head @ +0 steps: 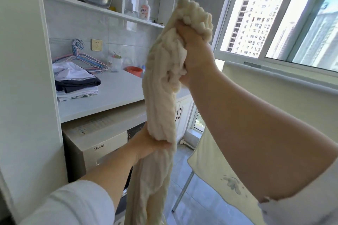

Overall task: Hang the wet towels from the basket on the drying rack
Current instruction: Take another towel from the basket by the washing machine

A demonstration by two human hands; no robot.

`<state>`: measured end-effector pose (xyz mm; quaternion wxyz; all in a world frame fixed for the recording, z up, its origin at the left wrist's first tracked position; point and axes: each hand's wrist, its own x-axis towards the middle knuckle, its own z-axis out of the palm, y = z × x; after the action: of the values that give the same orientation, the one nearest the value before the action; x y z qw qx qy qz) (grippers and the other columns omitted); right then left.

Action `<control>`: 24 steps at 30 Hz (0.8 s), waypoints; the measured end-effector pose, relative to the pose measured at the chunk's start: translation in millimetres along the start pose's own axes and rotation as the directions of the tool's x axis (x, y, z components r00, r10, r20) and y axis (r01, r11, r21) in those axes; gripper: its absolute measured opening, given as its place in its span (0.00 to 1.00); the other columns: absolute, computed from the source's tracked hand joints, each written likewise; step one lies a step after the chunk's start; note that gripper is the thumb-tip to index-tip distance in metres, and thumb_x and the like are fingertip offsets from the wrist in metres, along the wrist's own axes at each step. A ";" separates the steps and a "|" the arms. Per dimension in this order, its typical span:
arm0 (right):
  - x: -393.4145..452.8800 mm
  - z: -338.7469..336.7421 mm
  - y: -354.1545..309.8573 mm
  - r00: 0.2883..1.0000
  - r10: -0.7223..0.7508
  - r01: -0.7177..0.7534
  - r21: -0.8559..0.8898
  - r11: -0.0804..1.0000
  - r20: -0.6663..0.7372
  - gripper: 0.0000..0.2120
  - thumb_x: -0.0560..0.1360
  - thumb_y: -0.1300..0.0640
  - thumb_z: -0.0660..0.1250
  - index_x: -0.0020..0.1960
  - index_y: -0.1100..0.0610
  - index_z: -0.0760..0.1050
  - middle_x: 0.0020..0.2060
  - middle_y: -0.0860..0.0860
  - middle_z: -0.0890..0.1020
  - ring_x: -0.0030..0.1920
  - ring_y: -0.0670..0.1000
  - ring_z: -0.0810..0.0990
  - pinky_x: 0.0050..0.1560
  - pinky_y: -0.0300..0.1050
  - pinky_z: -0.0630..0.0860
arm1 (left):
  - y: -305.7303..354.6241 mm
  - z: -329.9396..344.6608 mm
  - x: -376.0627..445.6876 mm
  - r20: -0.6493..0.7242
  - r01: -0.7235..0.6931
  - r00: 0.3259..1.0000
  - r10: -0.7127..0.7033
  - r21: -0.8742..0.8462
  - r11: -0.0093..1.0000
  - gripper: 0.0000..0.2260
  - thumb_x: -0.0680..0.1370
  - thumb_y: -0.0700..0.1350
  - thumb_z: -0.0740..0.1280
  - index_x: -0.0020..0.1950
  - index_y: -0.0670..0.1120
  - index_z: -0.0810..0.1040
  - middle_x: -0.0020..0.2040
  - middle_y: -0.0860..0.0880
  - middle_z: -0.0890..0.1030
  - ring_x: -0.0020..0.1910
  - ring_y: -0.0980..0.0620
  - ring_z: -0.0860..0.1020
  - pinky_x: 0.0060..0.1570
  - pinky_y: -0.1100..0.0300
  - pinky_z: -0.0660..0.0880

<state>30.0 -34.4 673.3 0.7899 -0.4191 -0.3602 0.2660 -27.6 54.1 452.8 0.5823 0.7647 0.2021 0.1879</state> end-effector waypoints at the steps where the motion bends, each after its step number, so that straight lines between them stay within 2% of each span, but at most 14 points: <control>1: -2.6 -2.2 -6.4 1.000 -0.002 0.000 0.068 0.998 0.029 0.08 0.76 0.56 0.66 0.39 0.56 0.72 0.27 0.52 0.73 0.28 0.51 0.77 0.32 0.47 0.77 | 0.5 4.0 -1.5 0.006 0.006 1.000 -0.006 -0.045 0.999 0.38 0.58 0.52 0.81 0.65 0.55 0.70 0.53 0.58 0.82 0.51 0.60 0.80 0.46 0.63 0.77; 3: -7.4 -9.3 -20.5 0.998 -0.018 0.008 0.182 0.983 0.055 0.10 0.78 0.54 0.63 0.39 0.57 0.70 0.27 0.53 0.72 0.26 0.52 0.76 0.29 0.45 0.77 | 1.8 11.6 -4.5 0.049 0.005 0.999 0.001 -0.128 0.992 0.38 0.57 0.50 0.82 0.63 0.57 0.71 0.53 0.57 0.82 0.52 0.60 0.80 0.48 0.62 0.77; 5: -11.4 -15.4 -32.7 0.998 -0.058 0.051 0.238 0.970 0.023 0.12 0.79 0.53 0.61 0.39 0.57 0.72 0.27 0.53 0.74 0.29 0.52 0.78 0.32 0.45 0.79 | 1.1 22.2 -5.7 0.081 0.017 0.997 -0.002 -0.185 0.983 0.37 0.56 0.47 0.81 0.62 0.57 0.70 0.54 0.55 0.82 0.53 0.58 0.80 0.48 0.63 0.77; 8: -11.1 -16.8 -37.5 0.996 -0.066 0.055 0.193 0.980 0.051 0.11 0.78 0.52 0.62 0.40 0.57 0.72 0.30 0.54 0.75 0.31 0.53 0.78 0.34 0.46 0.79 | 2.0 43.1 -2.2 0.090 0.085 0.994 -0.069 -0.184 0.979 0.35 0.55 0.49 0.79 0.60 0.51 0.75 0.52 0.51 0.83 0.51 0.55 0.81 0.44 0.63 0.76; 9: -8.4 -16.3 -34.4 0.997 -0.053 0.044 0.155 0.987 0.054 0.10 0.77 0.52 0.63 0.43 0.58 0.72 0.32 0.55 0.74 0.32 0.54 0.78 0.35 0.48 0.79 | 3.9 46.3 -1.9 0.063 0.112 0.993 -0.104 -0.154 0.982 0.31 0.55 0.50 0.79 0.58 0.49 0.77 0.51 0.50 0.83 0.49 0.55 0.80 0.42 0.62 0.75; 11: -3.6 -25.9 -29.6 0.994 -0.109 0.110 0.057 0.992 -0.024 0.09 0.75 0.54 0.66 0.50 0.58 0.71 0.39 0.57 0.74 0.41 0.58 0.78 0.44 0.55 0.79 | 10.3 49.7 -0.2 0.003 0.164 0.987 -0.164 -0.058 0.985 0.19 0.64 0.49 0.76 0.52 0.48 0.78 0.46 0.51 0.82 0.45 0.56 0.78 0.39 0.61 0.73; 13: -3.7 -46.0 -22.2 0.972 -0.209 0.197 -0.113 0.974 -0.108 0.09 0.72 0.56 0.68 0.48 0.59 0.73 0.42 0.59 0.75 0.47 0.60 0.76 0.56 0.61 0.76 | 10.8 41.7 2.5 -0.104 0.180 0.978 -0.181 -0.025 0.983 0.08 0.71 0.48 0.72 0.47 0.50 0.75 0.42 0.51 0.78 0.41 0.54 0.75 0.40 0.59 0.70; 14: -7.6 -56.6 -16.3 0.957 -0.254 0.211 -0.269 0.940 -0.137 0.08 0.70 0.55 0.70 0.45 0.57 0.75 0.42 0.59 0.77 0.48 0.60 0.78 0.58 0.63 0.76 | 10.4 34.3 3.0 -0.140 0.188 0.971 -0.192 -0.040 0.981 0.07 0.72 0.48 0.70 0.46 0.50 0.74 0.41 0.51 0.77 0.40 0.52 0.74 0.42 0.58 0.69; 15: -9.4 -70.4 -6.6 0.935 -0.306 0.186 -0.485 0.855 -0.181 0.07 0.67 0.52 0.70 0.41 0.53 0.76 0.42 0.57 0.80 0.47 0.60 0.80 0.57 0.63 0.77 | 8.3 26.3 4.1 -0.165 0.197 0.965 -0.205 -0.065 0.978 0.07 0.73 0.49 0.69 0.47 0.49 0.74 0.41 0.50 0.77 0.40 0.50 0.74 0.42 0.57 0.69; 17: -16.5 -96.4 13.7 0.889 -0.413 0.048 -0.856 0.514 -0.198 0.07 0.64 0.52 0.70 0.38 0.47 0.72 0.44 0.53 0.79 0.49 0.56 0.80 0.54 0.56 0.78 | 9.8 12.3 3.9 -0.207 0.193 0.957 -0.204 -0.073 0.978 0.08 0.74 0.48 0.66 0.49 0.45 0.75 0.42 0.46 0.78 0.39 0.48 0.73 0.38 0.56 0.67; 19: -24.7 -124.0 43.3 0.930 -0.351 -0.047 -0.983 0.178 -0.108 0.14 0.68 0.59 0.69 0.38 0.44 0.65 0.43 0.46 0.71 0.49 0.53 0.75 0.55 0.51 0.75 | 17.4 3.7 3.2 -0.231 0.128 0.963 -0.138 -0.059 0.990 0.05 0.76 0.44 0.62 0.44 0.44 0.75 0.39 0.45 0.77 0.37 0.49 0.70 0.34 0.57 0.65; 20: -32.1 -130.1 56.4 0.951 -0.290 -0.075 -0.990 0.123 -0.109 0.17 0.69 0.61 0.69 0.39 0.43 0.64 0.43 0.45 0.67 0.48 0.51 0.72 0.55 0.49 0.74 | 25.6 2.6 3.3 -0.243 0.083 0.965 -0.096 -0.064 0.995 0.06 0.77 0.41 0.61 0.40 0.45 0.73 0.37 0.47 0.74 0.37 0.50 0.70 0.33 0.59 0.65; 21: -38.1 -133.6 70.4 0.957 -0.258 -0.100 -0.984 0.144 -0.135 0.17 0.69 0.62 0.68 0.39 0.43 0.64 0.43 0.45 0.66 0.47 0.50 0.71 0.54 0.48 0.74 | 33.7 3.0 5.0 -0.272 0.052 0.959 -0.075 -0.089 0.995 0.10 0.78 0.38 0.60 0.37 0.48 0.70 0.36 0.49 0.72 0.39 0.50 0.70 0.32 0.62 0.65; 24: -55.8 -119.8 97.7 0.959 -0.187 -0.133 -0.918 0.374 -0.215 0.11 0.69 0.60 0.65 0.36 0.45 0.68 0.47 0.53 0.73 0.48 0.53 0.74 0.54 0.47 0.73 | 67.0 6.0 2.3 -0.269 -0.004 0.961 -0.065 -0.246 0.969 0.14 0.79 0.37 0.58 0.36 0.52 0.67 0.36 0.52 0.71 0.39 0.50 0.73 0.32 0.64 0.69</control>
<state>79.9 -81.5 523.9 0.4665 -0.8159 -0.3367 -0.0570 -16.4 34.4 516.2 0.6413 0.6503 0.2681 0.3065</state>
